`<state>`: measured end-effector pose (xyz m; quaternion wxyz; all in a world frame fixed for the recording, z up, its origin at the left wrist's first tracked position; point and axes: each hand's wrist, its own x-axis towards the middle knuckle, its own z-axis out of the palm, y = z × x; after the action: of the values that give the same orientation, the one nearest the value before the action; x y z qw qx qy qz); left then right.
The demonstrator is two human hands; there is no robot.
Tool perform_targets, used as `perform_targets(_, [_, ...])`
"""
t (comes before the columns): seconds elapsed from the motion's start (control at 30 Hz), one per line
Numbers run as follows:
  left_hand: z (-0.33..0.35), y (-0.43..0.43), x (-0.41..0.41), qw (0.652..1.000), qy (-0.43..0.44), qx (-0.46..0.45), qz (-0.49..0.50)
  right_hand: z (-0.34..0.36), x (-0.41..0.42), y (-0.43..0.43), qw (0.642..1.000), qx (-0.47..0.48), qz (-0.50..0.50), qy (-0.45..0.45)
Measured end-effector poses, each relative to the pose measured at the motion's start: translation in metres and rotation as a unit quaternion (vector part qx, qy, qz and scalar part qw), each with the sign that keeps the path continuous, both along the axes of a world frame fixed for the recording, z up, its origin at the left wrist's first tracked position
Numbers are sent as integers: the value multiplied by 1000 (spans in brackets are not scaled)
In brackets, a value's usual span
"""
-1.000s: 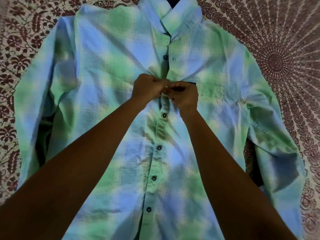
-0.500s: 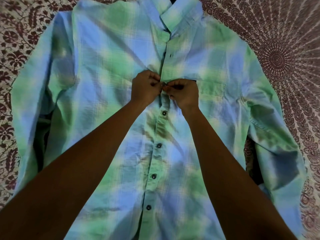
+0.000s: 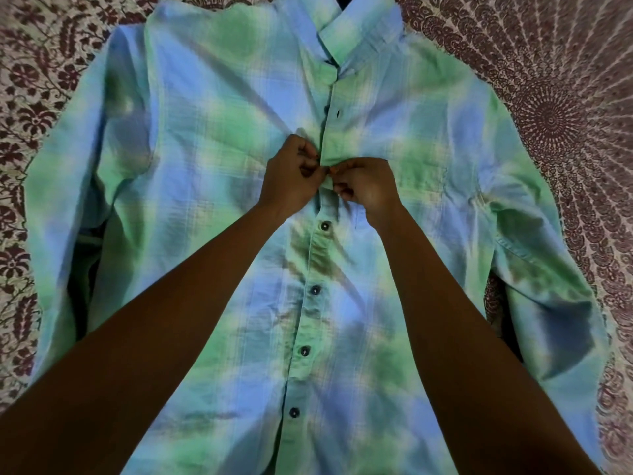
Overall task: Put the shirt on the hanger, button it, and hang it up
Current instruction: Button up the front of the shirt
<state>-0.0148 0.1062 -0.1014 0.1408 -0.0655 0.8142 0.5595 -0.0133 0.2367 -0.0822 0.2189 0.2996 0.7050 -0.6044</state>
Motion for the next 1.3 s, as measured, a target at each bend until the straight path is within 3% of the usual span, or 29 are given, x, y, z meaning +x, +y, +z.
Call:
perform_targets(0.23, [4, 3, -3, 1000, 16, 0, -1, 9, -13, -2, 996, 20, 20, -84])
perform_targets(0.43, [-4, 0, 0, 998, -20, 54, 24, 6, -13, -7, 996, 28, -18, -78])
perform_targets(0.6, [-9, 5, 4, 998, 26, 32, 51, -1, -12, -12, 992, 116, 30, -42])
perform_targets(0.8, [0, -3, -7, 995, 69, -27, -64, -1, -20, -4, 982, 122, 141, -40])
perform_targets(0.93, [2, -7, -17, 997, -49, 32, -47, 9, -27, 7, 986, 55, 129, -93])
perform_targets(1.03, [8, -9, -22, 979, -159, 125, -21, 15, -32, 13, 985, -13, 117, -124])
perform_targets(1.1, [15, -7, -26, 971, -194, 142, -10, 15, -32, 15, 983, -32, 117, -135])
perform_targets(1.2, [12, 0, -29, 981, -188, 36, 7, 11, -28, 17, 983, -31, 126, -127])
perform_targets(1.3, [13, 6, -32, 985, -153, -69, -37, 10, -35, 18, 979, 95, 171, -63])
